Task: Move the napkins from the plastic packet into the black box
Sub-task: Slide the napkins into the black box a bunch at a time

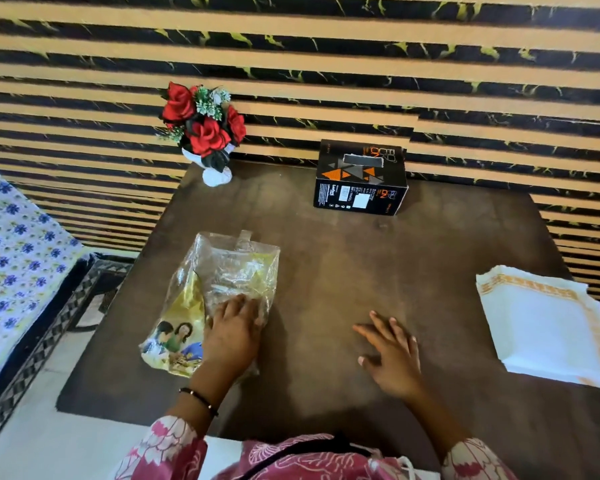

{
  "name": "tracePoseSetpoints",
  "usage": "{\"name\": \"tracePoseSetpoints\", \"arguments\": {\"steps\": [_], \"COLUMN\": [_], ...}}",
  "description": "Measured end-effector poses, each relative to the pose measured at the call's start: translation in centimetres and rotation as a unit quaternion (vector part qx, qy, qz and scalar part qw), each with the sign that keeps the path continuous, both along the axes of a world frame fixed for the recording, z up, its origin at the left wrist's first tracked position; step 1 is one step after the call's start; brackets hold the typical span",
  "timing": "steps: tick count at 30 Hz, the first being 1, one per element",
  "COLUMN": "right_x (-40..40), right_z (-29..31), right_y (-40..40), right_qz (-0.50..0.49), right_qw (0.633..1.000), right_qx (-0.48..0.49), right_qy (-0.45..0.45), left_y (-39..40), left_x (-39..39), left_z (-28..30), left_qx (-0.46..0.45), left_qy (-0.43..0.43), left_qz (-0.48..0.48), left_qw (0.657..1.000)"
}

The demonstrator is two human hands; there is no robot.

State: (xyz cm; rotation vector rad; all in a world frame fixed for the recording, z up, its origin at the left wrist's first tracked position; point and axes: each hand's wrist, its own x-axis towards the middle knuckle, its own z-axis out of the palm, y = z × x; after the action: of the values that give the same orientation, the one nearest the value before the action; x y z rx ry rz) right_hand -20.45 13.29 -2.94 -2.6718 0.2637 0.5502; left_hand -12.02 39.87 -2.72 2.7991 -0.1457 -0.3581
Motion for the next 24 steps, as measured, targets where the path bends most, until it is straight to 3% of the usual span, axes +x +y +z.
{"name": "tracePoseSetpoints", "arguments": {"steps": [3,7,10,20,24], "right_x": [0.2,1.3,3.4,15.9,19.8], "right_z": [0.4,1.4,3.3,8.5,8.5], "right_y": [0.8,0.0,-1.4,-8.1,-9.7], "right_qz": [-0.027,-0.117,-0.167,-0.284,-0.343], "right_qw": [1.0,0.987,0.973,0.914,0.868], "right_qx": [0.006,0.107,0.145,0.264,0.339], "right_qy": [0.01,-0.029,-0.061,-0.121,-0.119], "left_y": [0.1,-1.3,-4.0,-13.7,-15.5], "left_x": [0.9,2.9,5.3,17.3,19.7], "left_z": [1.0,3.4,5.2,9.4,10.1], "left_qx": [-0.009,-0.093,-0.172,-0.309,-0.309], "left_qy": [-0.006,-0.073,-0.078,0.052,0.076], "left_qz": [-0.002,-0.035,-0.069,0.037,0.04], "left_qw": [1.0,0.992,0.98,0.949,0.947]}}
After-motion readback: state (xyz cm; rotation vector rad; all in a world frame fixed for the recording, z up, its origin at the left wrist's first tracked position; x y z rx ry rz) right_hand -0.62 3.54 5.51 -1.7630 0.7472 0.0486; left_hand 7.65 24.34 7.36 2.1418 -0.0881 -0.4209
